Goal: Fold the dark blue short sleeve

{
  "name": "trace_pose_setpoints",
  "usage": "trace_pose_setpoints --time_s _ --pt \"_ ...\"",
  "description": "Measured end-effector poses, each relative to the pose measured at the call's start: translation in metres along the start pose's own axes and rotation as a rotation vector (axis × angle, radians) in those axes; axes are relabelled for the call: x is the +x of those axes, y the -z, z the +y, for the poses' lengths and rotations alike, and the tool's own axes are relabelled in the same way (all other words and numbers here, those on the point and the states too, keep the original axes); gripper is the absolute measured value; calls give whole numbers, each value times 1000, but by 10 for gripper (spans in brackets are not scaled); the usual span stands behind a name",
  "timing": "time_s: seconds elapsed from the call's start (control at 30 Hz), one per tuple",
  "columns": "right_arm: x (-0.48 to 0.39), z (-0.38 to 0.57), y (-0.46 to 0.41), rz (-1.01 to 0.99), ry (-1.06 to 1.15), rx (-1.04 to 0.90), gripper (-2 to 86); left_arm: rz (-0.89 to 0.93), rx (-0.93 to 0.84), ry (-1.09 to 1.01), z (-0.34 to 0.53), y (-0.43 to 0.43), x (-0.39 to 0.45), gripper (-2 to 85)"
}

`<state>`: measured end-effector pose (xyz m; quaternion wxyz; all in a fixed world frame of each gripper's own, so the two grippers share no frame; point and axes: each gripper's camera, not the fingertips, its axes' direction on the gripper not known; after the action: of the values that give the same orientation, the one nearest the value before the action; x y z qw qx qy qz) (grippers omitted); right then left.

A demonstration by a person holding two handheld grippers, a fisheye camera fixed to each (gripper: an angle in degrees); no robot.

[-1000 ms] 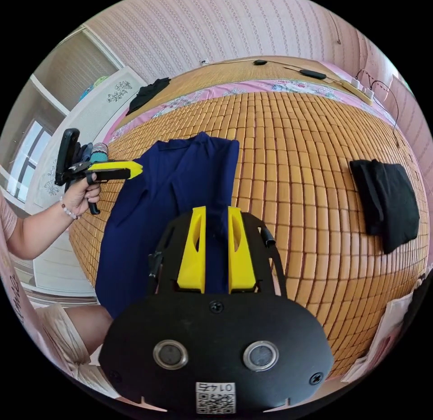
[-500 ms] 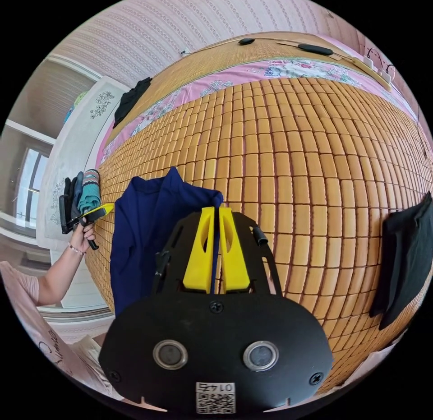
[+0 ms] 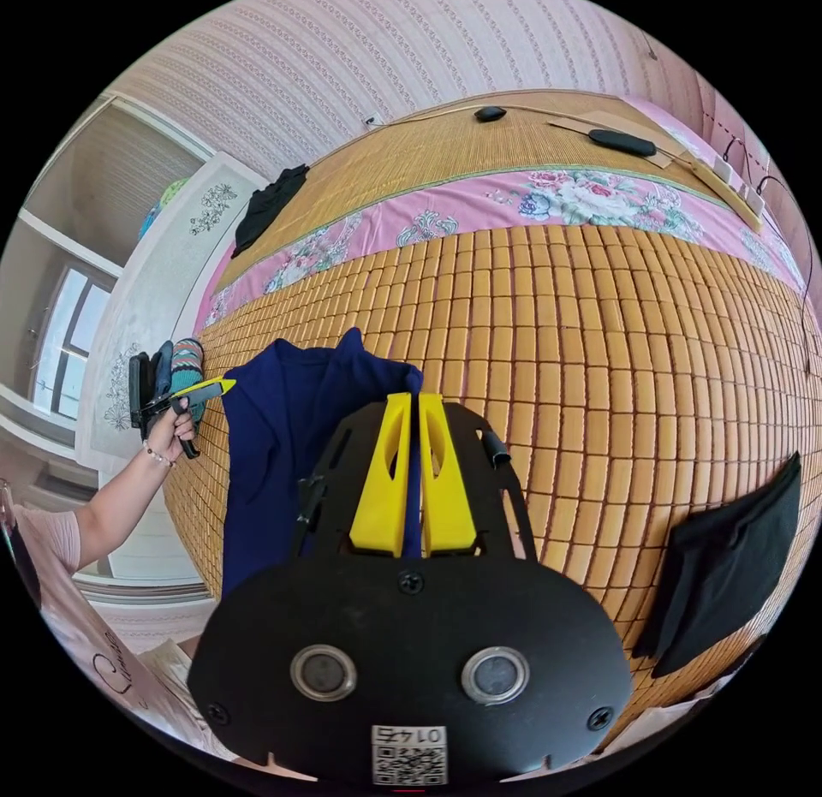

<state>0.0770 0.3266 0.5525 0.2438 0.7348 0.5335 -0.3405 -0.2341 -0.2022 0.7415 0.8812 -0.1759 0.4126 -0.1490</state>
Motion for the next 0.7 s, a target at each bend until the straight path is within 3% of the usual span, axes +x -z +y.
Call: trace_pose_setpoints --time_s 0.2,0.37,0.5,0.7 --pt "-5 10 25 -72 17 39 7 21 23 -67 15 50 15 1" --pt "-16 75 63 -178 69 61 7 131 51 -202 100 122 42 5" --pt "-24 156 76 -216 94 -73 7 138 -11 -251 182 152 57 6" --pt "-23 262 21 -173 -61 -261 8 209 -193 -102 306 135 59 8"
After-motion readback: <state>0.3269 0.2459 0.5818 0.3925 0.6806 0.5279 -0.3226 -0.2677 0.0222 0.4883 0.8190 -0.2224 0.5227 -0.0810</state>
